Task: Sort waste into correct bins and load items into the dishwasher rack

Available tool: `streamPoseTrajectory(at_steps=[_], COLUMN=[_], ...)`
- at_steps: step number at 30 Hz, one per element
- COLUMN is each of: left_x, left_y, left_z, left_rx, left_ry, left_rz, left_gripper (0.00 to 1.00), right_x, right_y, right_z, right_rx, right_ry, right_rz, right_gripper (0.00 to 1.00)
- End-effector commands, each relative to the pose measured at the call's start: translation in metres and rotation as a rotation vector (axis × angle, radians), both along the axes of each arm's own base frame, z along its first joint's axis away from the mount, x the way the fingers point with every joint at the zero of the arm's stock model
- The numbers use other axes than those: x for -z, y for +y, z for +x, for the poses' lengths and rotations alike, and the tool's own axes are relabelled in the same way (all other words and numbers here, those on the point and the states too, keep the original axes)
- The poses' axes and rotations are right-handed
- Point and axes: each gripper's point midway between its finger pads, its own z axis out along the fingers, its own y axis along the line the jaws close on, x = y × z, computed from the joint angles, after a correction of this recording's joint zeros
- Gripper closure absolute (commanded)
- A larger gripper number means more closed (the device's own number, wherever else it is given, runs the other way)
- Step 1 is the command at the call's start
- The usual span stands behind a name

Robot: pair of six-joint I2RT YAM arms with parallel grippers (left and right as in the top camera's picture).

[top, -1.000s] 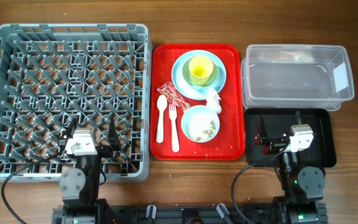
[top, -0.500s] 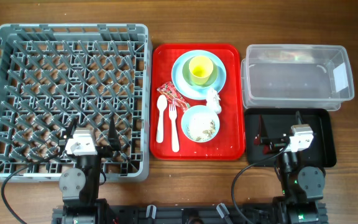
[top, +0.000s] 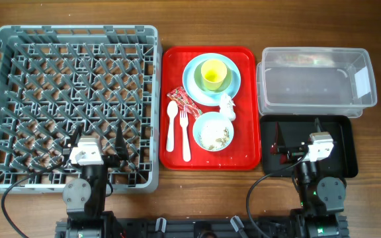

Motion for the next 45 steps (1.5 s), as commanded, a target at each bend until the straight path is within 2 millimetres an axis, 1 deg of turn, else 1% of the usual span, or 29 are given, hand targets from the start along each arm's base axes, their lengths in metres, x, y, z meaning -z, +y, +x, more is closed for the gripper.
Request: streamPoseTrajectory(at_steps=[1, 36, 37, 38, 39, 40, 41, 43, 45], left_x=[0.002, 0.001, 0.002, 0.001, 0.0, -0.003, -0.005, -0.006, -0.006], left_y=[0.0, 0.0, -0.004, -0.017, -0.024, -0.042, -0.055, -0.065, -0.066], left_z=[0.0, 0.0, 0.0, 0.0, -0.001, -0.004, -0.007, -0.011, -0.011], left_rx=[-0.004, -0.003, 0.018, 0.093, 0.137, 0.235, 0.311, 0.364, 0.371], left_ry=[0.003, 0.0, 0.001, -0.001, -0.007, -0.009, -0.001, 0.015, 0.02], left_rz=[-0.009, -0.009, -0.011, -0.017, -0.026, -0.114, -0.195, -0.266, -0.294], left_gripper=[0.0, 0.0, 0.0, 0.0, 0.0, 0.0, 0.0, 0.0, 0.0], right_x=[0.0, 0.0, 0.0, 0.0, 0.0, 0.0, 0.0, 0.0, 0.0], right_y=[0.002, 0.002, 0.002, 0.002, 0.002, 0.002, 0.002, 0.002, 0.002], right_z=[0.0, 0.0, 0.0, 0.0, 0.0, 0.0, 0.0, 0.0, 0.0], right_rx=[-0.013, -0.012, -0.012, -0.012, -0.012, -0.012, -0.012, -0.012, -0.012], right_ry=[-0.003, -0.002, -0.003, -0.002, -0.002, -0.002, -0.002, -0.002, -0.002], right_rz=[-0.01, -0.01, -0.01, -0.01, -0.01, -0.01, -0.01, -0.01, -0.01], right_gripper=[0.0, 0.0, 0.0, 0.0, 0.0, 0.0, 0.0, 0.0, 0.0])
